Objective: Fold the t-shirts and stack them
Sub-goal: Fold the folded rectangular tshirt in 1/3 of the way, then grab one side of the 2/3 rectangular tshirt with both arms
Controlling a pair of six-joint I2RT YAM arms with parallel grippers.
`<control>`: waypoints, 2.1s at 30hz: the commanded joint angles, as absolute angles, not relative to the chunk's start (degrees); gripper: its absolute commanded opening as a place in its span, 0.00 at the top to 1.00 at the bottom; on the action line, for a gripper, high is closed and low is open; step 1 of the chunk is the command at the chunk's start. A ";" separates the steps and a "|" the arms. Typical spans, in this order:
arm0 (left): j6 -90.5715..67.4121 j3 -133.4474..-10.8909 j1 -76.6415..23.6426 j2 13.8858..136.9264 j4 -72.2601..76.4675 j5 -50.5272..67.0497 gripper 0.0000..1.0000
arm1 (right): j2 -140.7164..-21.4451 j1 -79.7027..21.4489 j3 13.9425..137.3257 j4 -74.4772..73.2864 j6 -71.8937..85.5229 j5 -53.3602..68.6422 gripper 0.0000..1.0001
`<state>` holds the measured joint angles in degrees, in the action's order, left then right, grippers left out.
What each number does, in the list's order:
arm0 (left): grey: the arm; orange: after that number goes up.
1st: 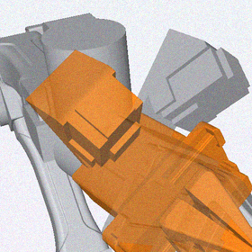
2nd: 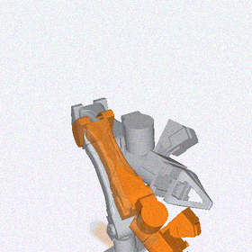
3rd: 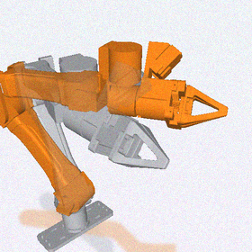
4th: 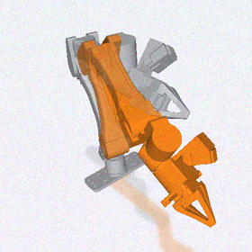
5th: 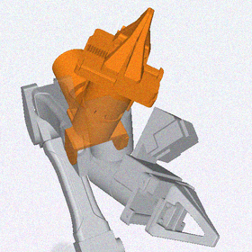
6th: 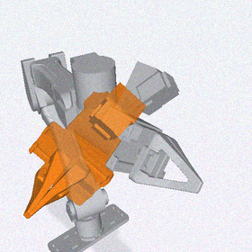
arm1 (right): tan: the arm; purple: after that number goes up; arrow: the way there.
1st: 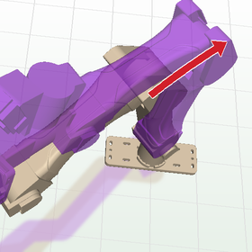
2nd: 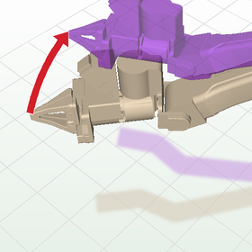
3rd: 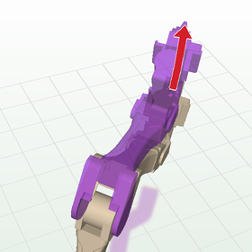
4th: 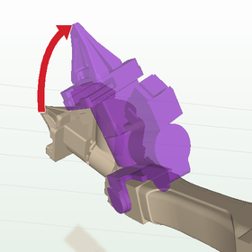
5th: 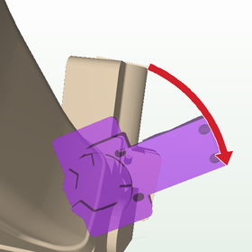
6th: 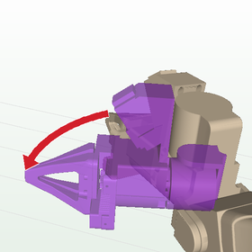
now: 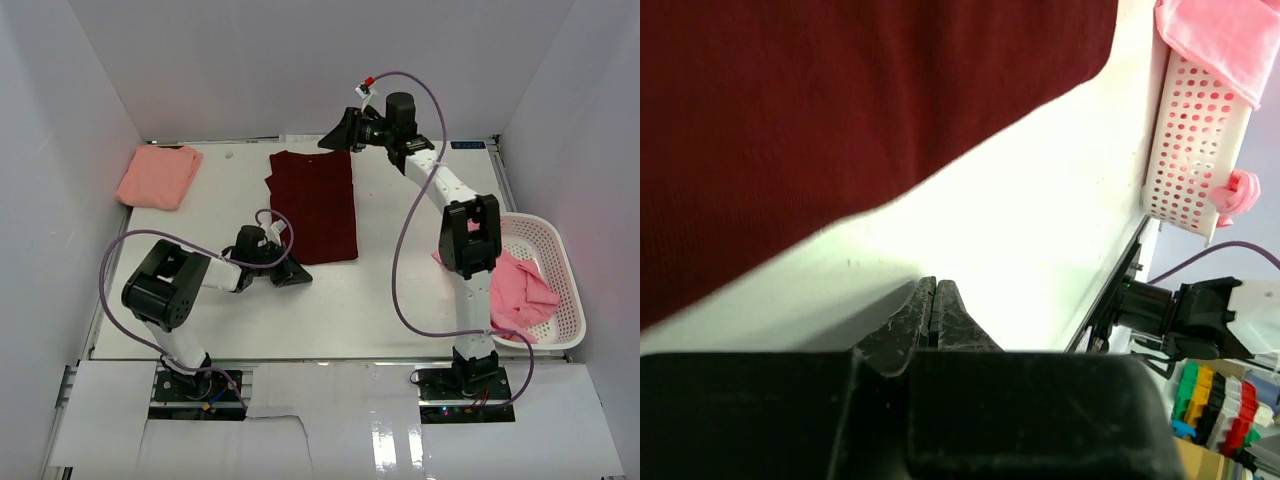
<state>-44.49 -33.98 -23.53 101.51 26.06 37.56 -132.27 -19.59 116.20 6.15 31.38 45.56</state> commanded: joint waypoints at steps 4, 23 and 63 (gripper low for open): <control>-40.79 -37.43 -22.34 85.53 10.66 29.11 0.91 | -117.18 -19.51 104.52 -8.50 20.31 42.02 0.26; -34.80 -43.87 -8.44 79.27 -8.19 24.96 0.14 | -99.23 -19.34 62.59 -17.50 21.53 37.44 0.12; -41.83 -37.09 -8.35 84.72 -1.67 24.43 0.13 | -112.41 -20.65 57.48 4.22 36.74 32.78 0.68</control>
